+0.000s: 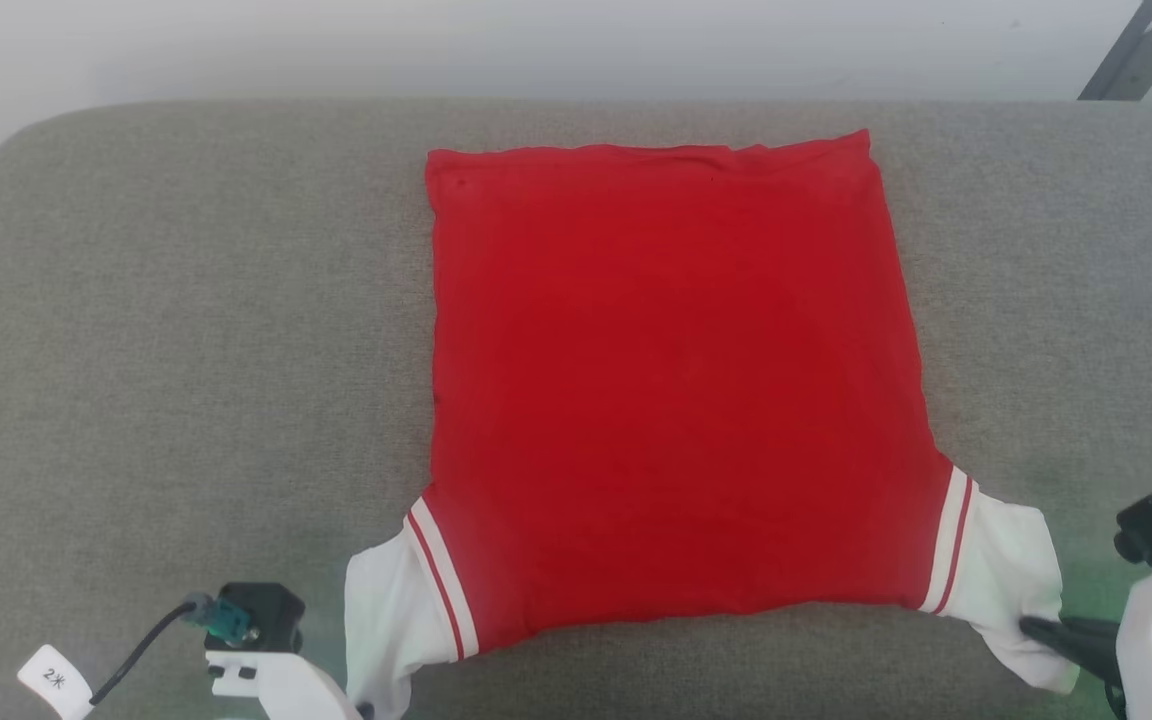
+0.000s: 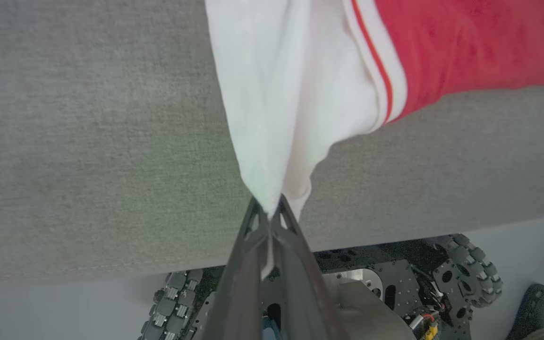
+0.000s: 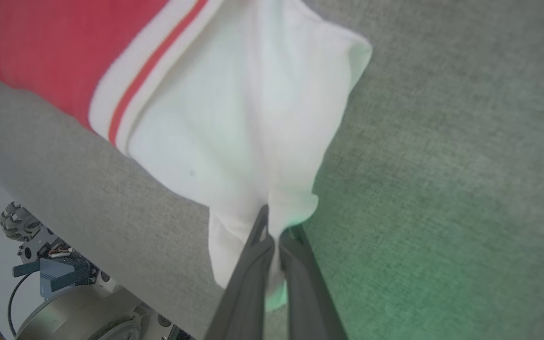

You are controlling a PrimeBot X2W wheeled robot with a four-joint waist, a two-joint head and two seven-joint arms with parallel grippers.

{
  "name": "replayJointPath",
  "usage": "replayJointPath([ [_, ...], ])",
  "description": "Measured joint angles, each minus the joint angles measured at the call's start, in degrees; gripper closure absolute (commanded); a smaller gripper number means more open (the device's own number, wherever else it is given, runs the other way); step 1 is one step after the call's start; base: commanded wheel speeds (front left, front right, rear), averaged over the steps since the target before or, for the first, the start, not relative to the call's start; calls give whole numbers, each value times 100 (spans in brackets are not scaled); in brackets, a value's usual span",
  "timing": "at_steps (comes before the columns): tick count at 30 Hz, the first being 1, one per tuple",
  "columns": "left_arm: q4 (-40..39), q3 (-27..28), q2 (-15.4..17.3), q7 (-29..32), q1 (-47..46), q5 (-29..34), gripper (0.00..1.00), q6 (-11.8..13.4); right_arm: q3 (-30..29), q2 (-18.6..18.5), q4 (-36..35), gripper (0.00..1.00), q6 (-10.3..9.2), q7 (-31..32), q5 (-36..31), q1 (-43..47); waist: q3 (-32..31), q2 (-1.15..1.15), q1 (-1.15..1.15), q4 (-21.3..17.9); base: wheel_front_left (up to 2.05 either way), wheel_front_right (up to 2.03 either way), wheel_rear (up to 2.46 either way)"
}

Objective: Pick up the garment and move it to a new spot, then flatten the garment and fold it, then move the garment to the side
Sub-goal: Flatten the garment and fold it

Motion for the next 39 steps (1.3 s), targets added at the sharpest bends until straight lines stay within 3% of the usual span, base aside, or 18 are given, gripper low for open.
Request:
replayJointPath([
  [1,32,-5,-15,-35,-32,27,100,-13,-45,25,15,13,2,0,-45,-10,11,0,0,-3,0,0,0],
  [2,62,-14,-23,-51,-55,43,100,-22,-85,31,13,0,2,0,-88,-23,20,0,0,-5,0,0,0],
  [12,111,-160,-166,-188,-236,145,100,-140,-1069,-355,-464,0,-3,-353,-322,-325,163,0,0,59,0,0,0],
  [17,60,-314,-323,-212,-503,320,100,-194,-1745,-125,-391,0,-4,-714,-781,-894,369,0,0,157,0,0,0],
  [22,97,-503,-509,-210,-867,459,100,-300,-2058,527,238,0,-3,-846,-1374,-1780,659,0,0,320,0,0,0],
  [28,168,-767,-789,-185,-1347,675,100,-430,-1962,1002,1357,0,-2,-546,-1825,-2923,1051,0,0,647,0,0,0],
  [39,434,-1150,-1334,-289,-1931,798,100,-755,-1405,1289,3151,0,-3,767,-1669,-4227,1693,0,0,1380,0,0,0],
])
